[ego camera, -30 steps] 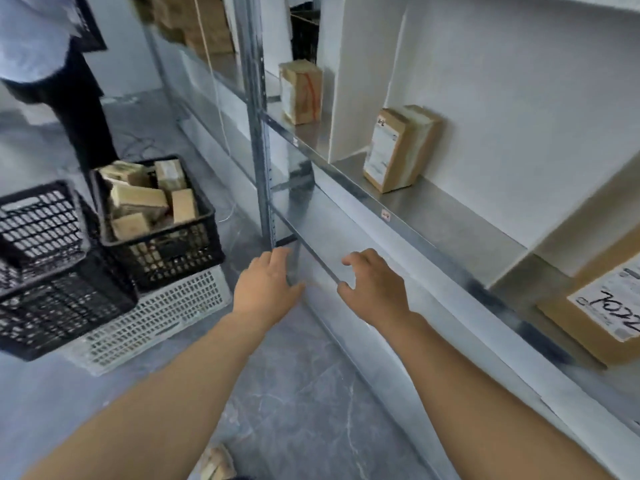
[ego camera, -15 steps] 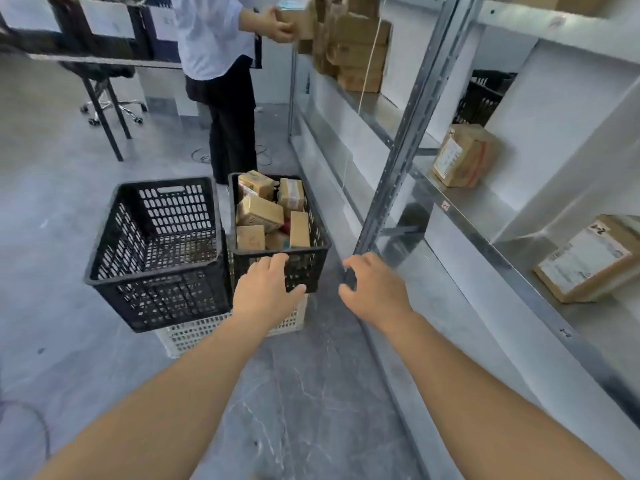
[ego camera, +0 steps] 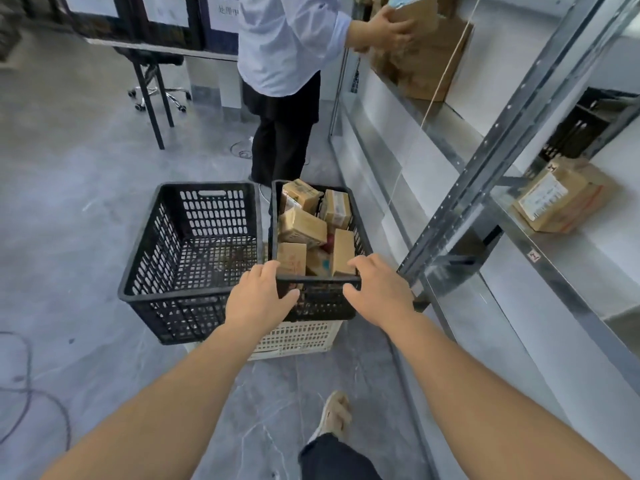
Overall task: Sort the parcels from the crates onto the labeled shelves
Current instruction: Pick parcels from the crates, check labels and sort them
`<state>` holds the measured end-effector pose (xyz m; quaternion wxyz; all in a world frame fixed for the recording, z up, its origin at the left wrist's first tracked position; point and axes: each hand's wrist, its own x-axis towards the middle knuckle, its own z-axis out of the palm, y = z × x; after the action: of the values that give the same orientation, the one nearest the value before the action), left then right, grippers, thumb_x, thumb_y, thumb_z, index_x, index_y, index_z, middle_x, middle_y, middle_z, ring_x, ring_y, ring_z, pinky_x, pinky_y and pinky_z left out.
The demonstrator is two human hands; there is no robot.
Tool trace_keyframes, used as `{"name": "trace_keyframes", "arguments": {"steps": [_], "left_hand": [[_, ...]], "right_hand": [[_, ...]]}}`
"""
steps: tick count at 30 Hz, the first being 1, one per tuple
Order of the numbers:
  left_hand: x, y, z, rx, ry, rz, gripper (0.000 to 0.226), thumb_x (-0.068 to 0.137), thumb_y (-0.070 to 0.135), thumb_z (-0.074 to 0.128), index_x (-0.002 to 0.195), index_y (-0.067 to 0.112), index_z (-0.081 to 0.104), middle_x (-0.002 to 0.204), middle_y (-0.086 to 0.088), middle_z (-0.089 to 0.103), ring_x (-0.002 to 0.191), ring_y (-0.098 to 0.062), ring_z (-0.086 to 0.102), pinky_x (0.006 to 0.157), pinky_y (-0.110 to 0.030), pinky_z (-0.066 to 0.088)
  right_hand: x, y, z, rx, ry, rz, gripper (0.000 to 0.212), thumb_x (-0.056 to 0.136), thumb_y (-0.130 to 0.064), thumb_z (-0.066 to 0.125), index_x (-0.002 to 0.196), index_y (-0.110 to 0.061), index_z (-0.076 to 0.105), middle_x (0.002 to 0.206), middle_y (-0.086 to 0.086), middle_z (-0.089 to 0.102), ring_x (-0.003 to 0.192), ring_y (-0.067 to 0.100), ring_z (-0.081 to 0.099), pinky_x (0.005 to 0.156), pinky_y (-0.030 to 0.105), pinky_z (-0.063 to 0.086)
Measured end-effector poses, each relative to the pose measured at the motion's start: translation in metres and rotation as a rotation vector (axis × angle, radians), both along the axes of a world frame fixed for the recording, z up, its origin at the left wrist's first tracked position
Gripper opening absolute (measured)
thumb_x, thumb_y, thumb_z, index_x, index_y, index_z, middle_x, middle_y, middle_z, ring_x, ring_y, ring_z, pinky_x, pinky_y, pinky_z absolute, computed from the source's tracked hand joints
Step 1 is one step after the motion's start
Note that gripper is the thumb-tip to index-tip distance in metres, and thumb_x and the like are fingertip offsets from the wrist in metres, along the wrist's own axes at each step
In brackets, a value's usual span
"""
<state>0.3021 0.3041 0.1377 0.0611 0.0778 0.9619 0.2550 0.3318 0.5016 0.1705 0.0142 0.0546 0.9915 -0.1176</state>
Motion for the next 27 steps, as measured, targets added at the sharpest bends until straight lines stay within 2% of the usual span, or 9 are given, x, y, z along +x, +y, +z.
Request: {"name": "trace_keyframes", "arguments": {"steps": [7,13,20,27], "left_hand": [[-0.084,0.023,-0.021,0.021,-0.061,0.037,0.063,0.090,0.050,0.054,0.142,0.021,0.033,0.140,-0.002,0.043,0.128,-0.023,0.040,0.097,-0.040,0.042],[-0.180,0.080,-0.050,0.030,-0.181,0.010,0.059,0.090,0.047,0.055,0.139,0.021,0.035,0.137,-0.002,0.044,0.126,-0.022,0.041,0.096,-0.038,0.042],[-0.273,0.161,-0.111,0.010,-0.367,-0.014,0.065,0.089,0.046,0.057,0.143,0.020,0.032,0.139,-0.004,0.045,0.128,-0.024,0.042,0.100,-0.040,0.042],[-0.311,0.207,-0.171,-0.010,-0.558,0.013,0.066,0.092,0.038,0.057,0.147,0.019,0.027,0.143,-0.007,0.043,0.129,-0.024,0.044,0.103,-0.036,0.039]], "right_hand": [[-0.093,0.028,-0.024,-0.041,-0.048,0.018,0.042,0.095,-0.035,0.051,0.135,-0.023,0.046,0.133,-0.001,0.045,0.117,0.021,0.051,0.088,0.034,0.047],[-0.187,0.083,-0.063,-0.098,-0.152,-0.057,0.043,0.095,-0.031,0.051,0.136,-0.020,0.044,0.132,0.002,0.047,0.116,0.022,0.052,0.088,0.035,0.046],[-0.271,0.144,-0.137,-0.207,-0.332,-0.128,0.049,0.097,-0.024,0.049,0.143,-0.015,0.039,0.138,0.006,0.043,0.124,0.024,0.048,0.095,0.033,0.043],[-0.310,0.163,-0.220,-0.314,-0.561,-0.136,0.052,0.095,-0.017,0.052,0.143,-0.013,0.033,0.133,0.009,0.043,0.117,0.026,0.050,0.095,0.038,0.047]]}}
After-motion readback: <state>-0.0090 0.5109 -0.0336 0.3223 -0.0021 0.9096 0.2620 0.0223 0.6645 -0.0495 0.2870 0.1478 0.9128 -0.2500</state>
